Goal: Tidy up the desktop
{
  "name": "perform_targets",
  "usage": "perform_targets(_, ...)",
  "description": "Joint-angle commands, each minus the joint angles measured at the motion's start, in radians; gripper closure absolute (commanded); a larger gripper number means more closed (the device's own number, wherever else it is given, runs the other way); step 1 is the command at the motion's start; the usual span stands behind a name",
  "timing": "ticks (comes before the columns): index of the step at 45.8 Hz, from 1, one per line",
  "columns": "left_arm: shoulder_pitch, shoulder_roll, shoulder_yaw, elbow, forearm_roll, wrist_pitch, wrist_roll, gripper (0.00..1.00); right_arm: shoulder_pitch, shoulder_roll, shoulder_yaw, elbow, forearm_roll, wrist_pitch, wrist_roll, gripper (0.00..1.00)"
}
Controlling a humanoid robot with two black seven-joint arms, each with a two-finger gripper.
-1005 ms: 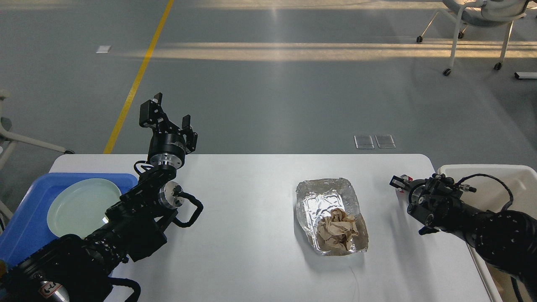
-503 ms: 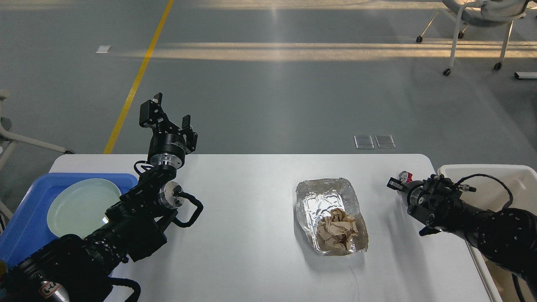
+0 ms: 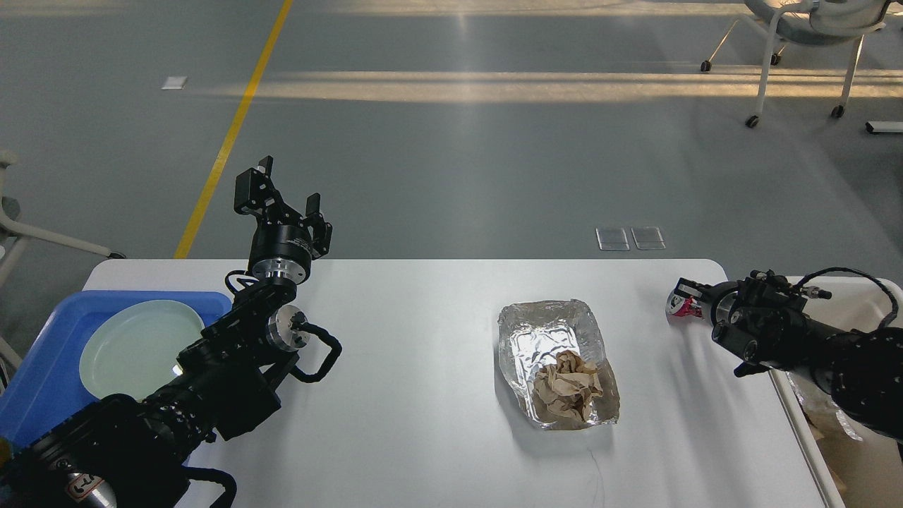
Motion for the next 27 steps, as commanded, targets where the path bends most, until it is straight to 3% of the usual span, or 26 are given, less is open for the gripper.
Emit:
perform_targets(1,0.0,0.0,0.0,-0.001,0.0,0.0,0.0,0.01,-0.002,0.001,0.0,-0.008,0.0,-0.038,0.0,0.41)
perform_targets(27,0.0,0.0,0.0,0.0,0.0,0.0,0.0,0.01,-0.078,0.077,0.014,-0.093,0.001,-0.061,-0.002,0.38)
